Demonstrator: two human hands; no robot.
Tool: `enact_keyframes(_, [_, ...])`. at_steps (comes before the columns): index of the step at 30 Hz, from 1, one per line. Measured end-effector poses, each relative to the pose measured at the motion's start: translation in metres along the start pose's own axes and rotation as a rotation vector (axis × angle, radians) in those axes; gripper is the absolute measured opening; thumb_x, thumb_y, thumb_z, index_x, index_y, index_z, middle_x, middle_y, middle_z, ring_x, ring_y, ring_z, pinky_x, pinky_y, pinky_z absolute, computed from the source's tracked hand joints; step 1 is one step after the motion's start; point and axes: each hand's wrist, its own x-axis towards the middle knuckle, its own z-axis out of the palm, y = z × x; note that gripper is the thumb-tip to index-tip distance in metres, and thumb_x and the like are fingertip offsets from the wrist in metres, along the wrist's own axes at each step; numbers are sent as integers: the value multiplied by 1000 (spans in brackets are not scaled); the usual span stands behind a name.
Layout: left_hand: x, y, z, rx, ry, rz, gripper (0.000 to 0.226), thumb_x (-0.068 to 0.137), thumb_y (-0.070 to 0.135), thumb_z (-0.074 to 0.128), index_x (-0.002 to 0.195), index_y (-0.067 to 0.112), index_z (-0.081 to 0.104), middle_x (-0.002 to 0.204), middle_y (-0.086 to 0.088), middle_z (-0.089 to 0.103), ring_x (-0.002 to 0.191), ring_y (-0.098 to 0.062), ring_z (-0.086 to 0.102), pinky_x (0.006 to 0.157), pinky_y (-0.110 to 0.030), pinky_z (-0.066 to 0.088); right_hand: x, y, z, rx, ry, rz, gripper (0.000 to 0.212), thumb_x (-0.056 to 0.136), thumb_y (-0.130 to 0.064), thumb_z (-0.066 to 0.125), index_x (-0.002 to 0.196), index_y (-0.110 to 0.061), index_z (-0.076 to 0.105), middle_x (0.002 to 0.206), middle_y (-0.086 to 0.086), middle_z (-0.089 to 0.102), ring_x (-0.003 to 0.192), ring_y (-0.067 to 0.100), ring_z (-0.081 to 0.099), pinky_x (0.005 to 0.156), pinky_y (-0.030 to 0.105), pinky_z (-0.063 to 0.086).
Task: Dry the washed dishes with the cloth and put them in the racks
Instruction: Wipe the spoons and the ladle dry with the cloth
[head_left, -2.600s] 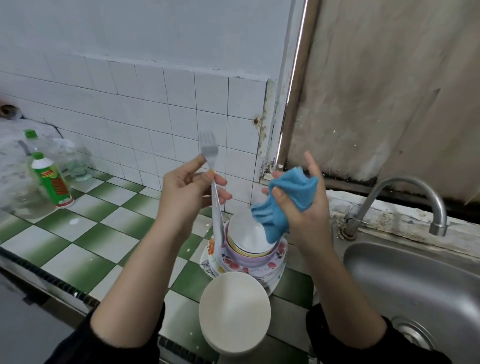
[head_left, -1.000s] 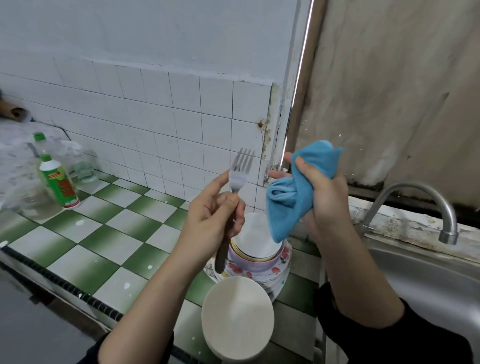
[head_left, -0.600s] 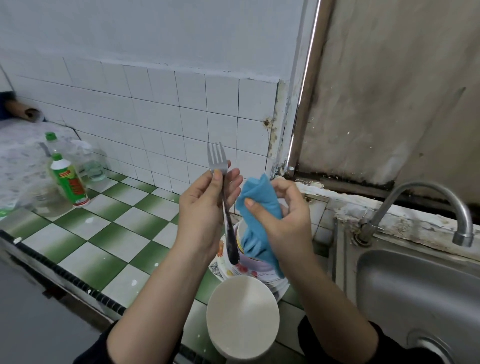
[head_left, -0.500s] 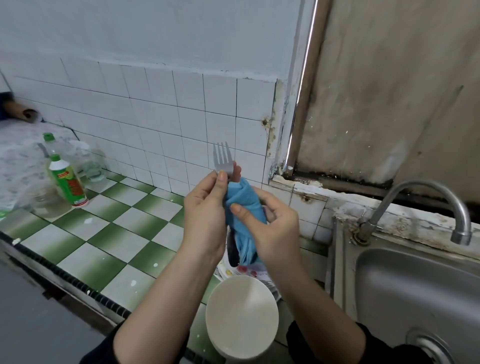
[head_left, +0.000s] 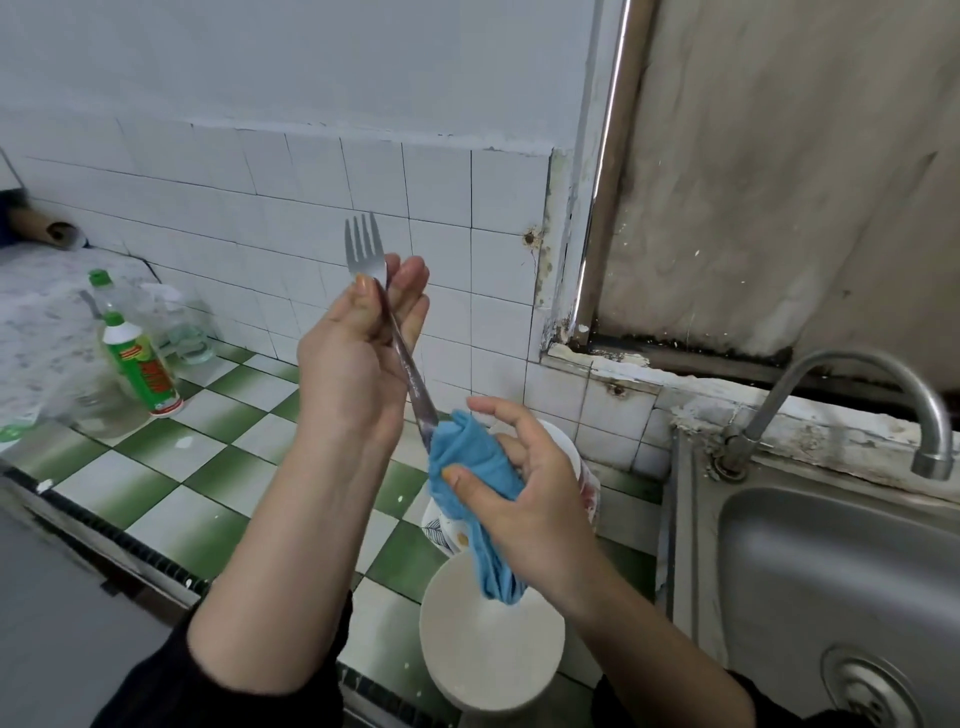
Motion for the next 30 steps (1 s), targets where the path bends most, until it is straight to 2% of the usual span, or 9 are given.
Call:
enact_keyframes(5, [-18, -14, 6, -22, 17, 11, 25, 104, 12, 37, 99, 5, 61, 85, -3, 75, 93, -15, 71, 92, -26, 54, 11, -4, -5, -47, 92, -99, 51, 83, -10, 74, 115, -44, 53, 87, 10, 69, 76, 31, 68, 68, 47, 60])
enact_keyframes(8, [-29, -18, 12, -11, -11, 34, 25, 104, 10, 37, 101, 7, 62, 89, -2, 75, 97, -13, 70, 95, -25, 52, 14, -3, -10, -87, 116, -80, 49, 79, -15, 76, 110, -46, 54, 84, 8, 67, 74, 30, 66, 68, 51, 57])
enact_keyframes(12, [-46, -30, 27, 4, -38, 40, 24, 103, 8, 39, 99, 6, 63, 87, -2, 75, 94, -11, 70, 93, -23, 52, 8, -2, -21, -219, 159, -103, 45, 77, -29, 77, 112, -47, 54, 80, -4, 66, 67, 17, 64, 64, 46, 57])
enact_keyframes(17, [-57, -48, 42, 35, -14, -26, 25, 102, 6, 41, 95, 4, 65, 84, -5, 75, 90, -14, 71, 89, -26, 55, -8, 4, -40, -408, 121, -22, 39, 72, -40, 70, 110, -37, 59, 85, -9, 69, 73, 10, 65, 67, 40, 56])
enact_keyframes(22, [-67, -68, 47, 60, -3, -45, 26, 103, 6, 38, 99, 3, 63, 81, -4, 75, 88, -16, 72, 84, -25, 57, -31, 20, -89, -609, -107, 144, 43, 76, -30, 72, 116, -38, 58, 97, -13, 65, 83, 8, 61, 69, 26, 51])
enact_keyframes(24, [-72, -74, 55, 99, -5, -60, 26, 103, 9, 38, 99, 6, 64, 72, 0, 72, 74, -14, 71, 72, -21, 57, -41, 28, -113, -621, -92, 194, 47, 76, -31, 73, 119, -39, 58, 107, -15, 63, 91, 7, 61, 79, 31, 54])
enact_keyframes(26, [-77, -83, 65, 183, -2, -105, 26, 104, 10, 37, 96, 8, 62, 59, 7, 59, 49, -7, 54, 46, -14, 42, -50, 28, -134, -561, -18, 216, 48, 71, -37, 72, 117, -41, 60, 107, -17, 64, 91, 5, 63, 81, 36, 57])
enact_keyframes(28, [-83, -98, 75, 261, -24, -204, 24, 104, 7, 34, 88, 13, 52, 54, 8, 45, 39, -5, 31, 37, -14, 21, -55, 23, -155, -461, 46, 236, 46, 70, -41, 75, 115, -40, 62, 94, -19, 68, 82, 2, 66, 72, 32, 59])
enact_keyframes(30, [-92, -115, 87, 322, -74, -344, 27, 103, 8, 35, 79, 19, 40, 51, 8, 38, 37, -4, 24, 34, -14, 16, -59, 14, -175, -351, 110, 242, 40, 78, -30, 80, 115, -36, 64, 76, -23, 66, 68, -3, 65, 59, 20, 54])
